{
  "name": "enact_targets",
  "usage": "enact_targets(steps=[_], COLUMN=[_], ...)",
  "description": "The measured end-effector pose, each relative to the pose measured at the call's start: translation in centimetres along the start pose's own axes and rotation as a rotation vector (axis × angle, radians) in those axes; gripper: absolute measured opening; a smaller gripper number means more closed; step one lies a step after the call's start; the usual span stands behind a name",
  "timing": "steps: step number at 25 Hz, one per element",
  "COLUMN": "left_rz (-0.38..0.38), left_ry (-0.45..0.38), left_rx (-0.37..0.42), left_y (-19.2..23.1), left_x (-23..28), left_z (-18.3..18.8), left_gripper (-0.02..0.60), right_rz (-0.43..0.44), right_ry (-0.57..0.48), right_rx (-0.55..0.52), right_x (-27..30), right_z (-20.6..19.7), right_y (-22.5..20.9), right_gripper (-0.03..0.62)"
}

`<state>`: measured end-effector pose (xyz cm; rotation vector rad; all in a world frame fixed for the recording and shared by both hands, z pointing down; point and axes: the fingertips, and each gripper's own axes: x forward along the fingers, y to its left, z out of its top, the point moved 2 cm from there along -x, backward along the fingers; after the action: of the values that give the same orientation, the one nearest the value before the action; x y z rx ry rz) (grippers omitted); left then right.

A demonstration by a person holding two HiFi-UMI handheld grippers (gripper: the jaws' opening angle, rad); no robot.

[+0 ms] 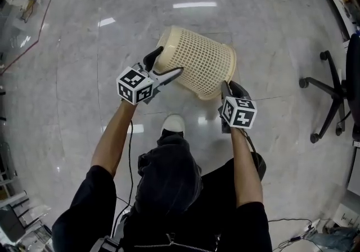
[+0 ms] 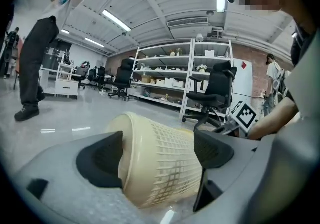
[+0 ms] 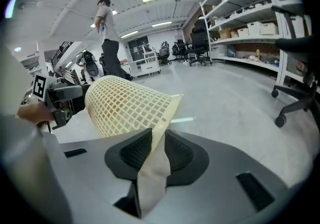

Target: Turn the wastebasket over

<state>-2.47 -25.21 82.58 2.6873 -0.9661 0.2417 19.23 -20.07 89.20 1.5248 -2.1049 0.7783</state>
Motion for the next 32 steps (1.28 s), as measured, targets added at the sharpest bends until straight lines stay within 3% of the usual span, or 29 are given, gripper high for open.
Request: enact_targets(steps=[4,7,10,11,15,17,22,27,32], left_rz=[-0.042,-0.069,-0.1,-0.108,-0.131,-0.129,-0.16,-0.212,-0.157], left_ry=[-0.015,-0.018,-0.014,-0.011,-0.017,-0.022,-0.028,-0.067,-0.104], left_rx=[-0.039,-0.026,-0.018,-0.013,-0.011,0.002,0.004,-0.05,-0.054], left_y=[-1.3,-2.6,-4.0,-4.5,-5.8,-6.4,-7.7,-8.7,-7.3], left_x=[0.5,1.5,2.9,3.3,4.6,5.0,5.6,5.7,4.9], left_z=[1.7,2.2,2.6,2.7,2.9,3.1,3.4,4.2,4.9], left_gripper=[0.432,0.431,0.431,0.431,0.431,0.431,0.431,0.431,0.43], right_rz=[-0.004,-0.05,-0.166,-0.17,0.016,0.065,0.018,0.0,-0.021], right_ry=[0.025,0.043,-0.061,-0.108,-0.16,-0.157,-0.065,-0.081,-0.069], right_rx=[0.076,0.064,-0.005,-0.024,-0.151,-0.192,-0.169,-0.116,-0.108], right_x=[0.9,0.5,-1.7,-2.4,-2.8,-2.0,1.1,0.9,0.6], right_z=[-1.8,-2.1,0.7,2.2,7.8,9.4,8.1,6.8,5.9], right_y=[-1.2,-2.8,-4.5,-4.3,0.8,2.8,1.6,0.2,-1.3], right_gripper=[0.077,0.08,0.08,0.078,0.078,0.078,0.078,0.075,0.075])
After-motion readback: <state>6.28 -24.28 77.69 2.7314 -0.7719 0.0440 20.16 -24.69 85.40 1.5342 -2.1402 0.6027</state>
